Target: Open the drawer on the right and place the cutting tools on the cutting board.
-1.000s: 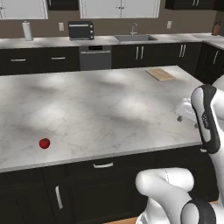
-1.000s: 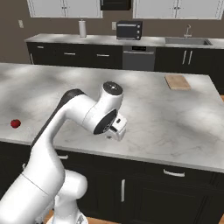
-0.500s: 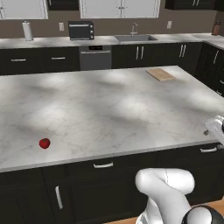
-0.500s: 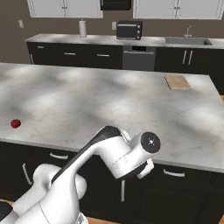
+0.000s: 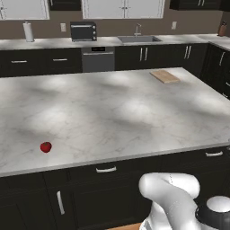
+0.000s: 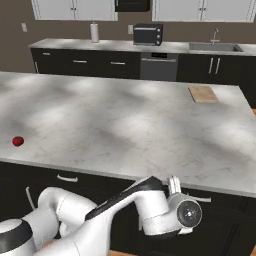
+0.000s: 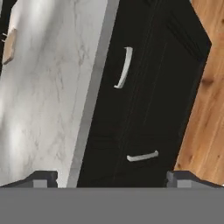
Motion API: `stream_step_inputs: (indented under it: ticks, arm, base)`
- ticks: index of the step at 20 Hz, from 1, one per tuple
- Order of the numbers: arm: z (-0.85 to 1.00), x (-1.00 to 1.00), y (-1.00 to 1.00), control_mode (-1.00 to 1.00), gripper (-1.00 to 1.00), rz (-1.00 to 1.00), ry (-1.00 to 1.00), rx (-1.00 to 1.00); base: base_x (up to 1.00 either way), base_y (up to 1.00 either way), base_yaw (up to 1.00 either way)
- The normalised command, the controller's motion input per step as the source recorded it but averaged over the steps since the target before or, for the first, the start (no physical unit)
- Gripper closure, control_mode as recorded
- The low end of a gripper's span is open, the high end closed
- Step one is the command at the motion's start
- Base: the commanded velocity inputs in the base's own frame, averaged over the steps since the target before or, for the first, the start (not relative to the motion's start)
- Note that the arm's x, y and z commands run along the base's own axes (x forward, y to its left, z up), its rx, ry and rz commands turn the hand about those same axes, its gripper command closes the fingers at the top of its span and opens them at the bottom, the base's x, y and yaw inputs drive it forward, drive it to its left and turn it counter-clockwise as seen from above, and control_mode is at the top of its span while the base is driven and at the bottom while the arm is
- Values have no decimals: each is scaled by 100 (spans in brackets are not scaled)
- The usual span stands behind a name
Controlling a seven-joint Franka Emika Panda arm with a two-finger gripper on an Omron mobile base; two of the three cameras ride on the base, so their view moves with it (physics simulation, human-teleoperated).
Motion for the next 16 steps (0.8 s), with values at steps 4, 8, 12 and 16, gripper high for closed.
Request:
stream_step_inputs:
  ticks: [4, 8, 12, 16]
  arm:
    - [-57, 0, -100, -100, -100, -28, -36, 27]
    - [-52, 7, -47, -100, -100, -4, -35, 8]
    - [-39, 22, -28, -100, -100, 0, -31, 6]
    - [-30, 39, -9, -100, -100, 0, -18, 1]
  base:
    - [0, 0, 0]
    - [0, 0, 0]
    - [0, 0, 0]
    - [0, 0, 0]
